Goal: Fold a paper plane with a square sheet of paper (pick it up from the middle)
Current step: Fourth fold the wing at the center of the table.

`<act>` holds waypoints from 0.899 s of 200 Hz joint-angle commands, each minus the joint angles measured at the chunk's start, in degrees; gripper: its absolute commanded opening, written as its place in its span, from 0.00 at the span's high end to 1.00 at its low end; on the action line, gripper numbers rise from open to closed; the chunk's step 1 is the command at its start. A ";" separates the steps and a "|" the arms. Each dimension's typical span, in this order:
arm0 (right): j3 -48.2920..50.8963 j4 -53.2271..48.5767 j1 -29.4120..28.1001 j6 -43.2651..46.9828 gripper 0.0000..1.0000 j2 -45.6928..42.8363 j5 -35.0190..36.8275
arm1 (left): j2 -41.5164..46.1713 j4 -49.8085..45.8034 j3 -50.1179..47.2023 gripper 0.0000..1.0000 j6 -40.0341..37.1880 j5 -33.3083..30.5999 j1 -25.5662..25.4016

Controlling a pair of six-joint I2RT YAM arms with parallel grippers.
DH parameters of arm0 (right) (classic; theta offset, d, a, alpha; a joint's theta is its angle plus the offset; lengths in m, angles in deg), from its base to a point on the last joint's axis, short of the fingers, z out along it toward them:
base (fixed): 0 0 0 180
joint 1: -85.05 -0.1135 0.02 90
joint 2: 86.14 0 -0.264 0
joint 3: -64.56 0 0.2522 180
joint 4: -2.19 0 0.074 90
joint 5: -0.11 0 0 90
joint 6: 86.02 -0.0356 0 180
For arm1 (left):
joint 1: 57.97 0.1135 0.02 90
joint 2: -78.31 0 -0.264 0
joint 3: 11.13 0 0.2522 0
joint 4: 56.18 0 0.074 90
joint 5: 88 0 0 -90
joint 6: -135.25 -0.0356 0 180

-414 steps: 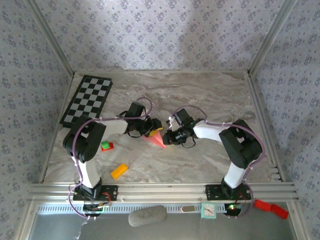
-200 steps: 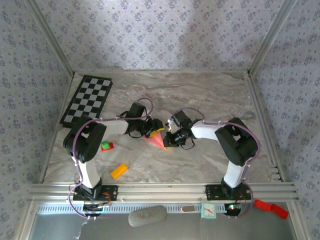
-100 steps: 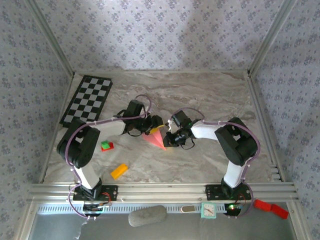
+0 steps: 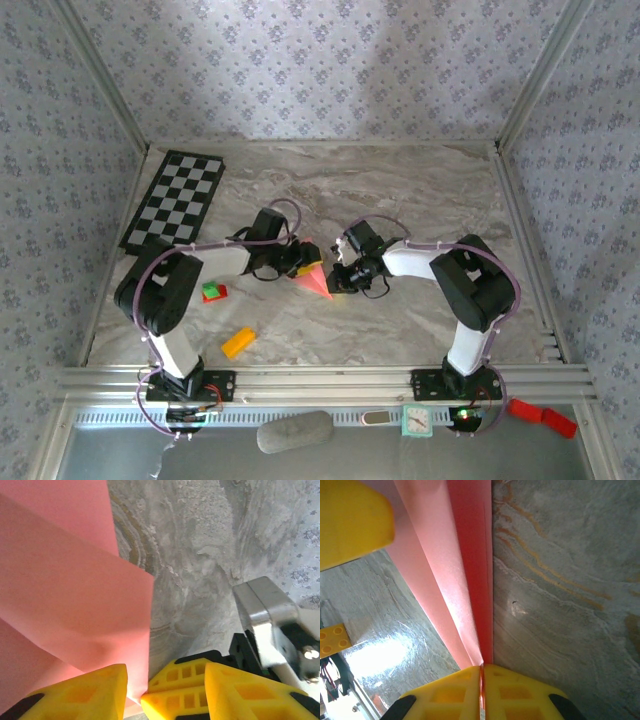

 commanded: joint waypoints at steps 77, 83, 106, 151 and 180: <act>-0.32 -3.50 0.38 -0.07 0.82 -3.59 -1.28 | -2.52 1.58 2.29 0.55 -0.25 0.92 -0.31; -0.35 -3.76 0.37 0.02 0.81 -3.71 -1.39 | -2.60 1.65 2.42 0.55 -0.22 0.96 -0.28; 0.12 -4.09 0.30 0.11 0.81 -3.86 -1.42 | -2.52 1.67 2.42 0.55 -0.20 0.88 -0.27; 0.22 -4.19 0.28 0.37 0.81 -2.95 -0.72 | -2.43 1.86 2.51 0.53 -0.13 1.05 -0.45; -0.13 -4.24 0.15 0.72 0.81 -1.89 -0.56 | -2.38 1.85 2.56 0.53 -0.03 1.14 -0.45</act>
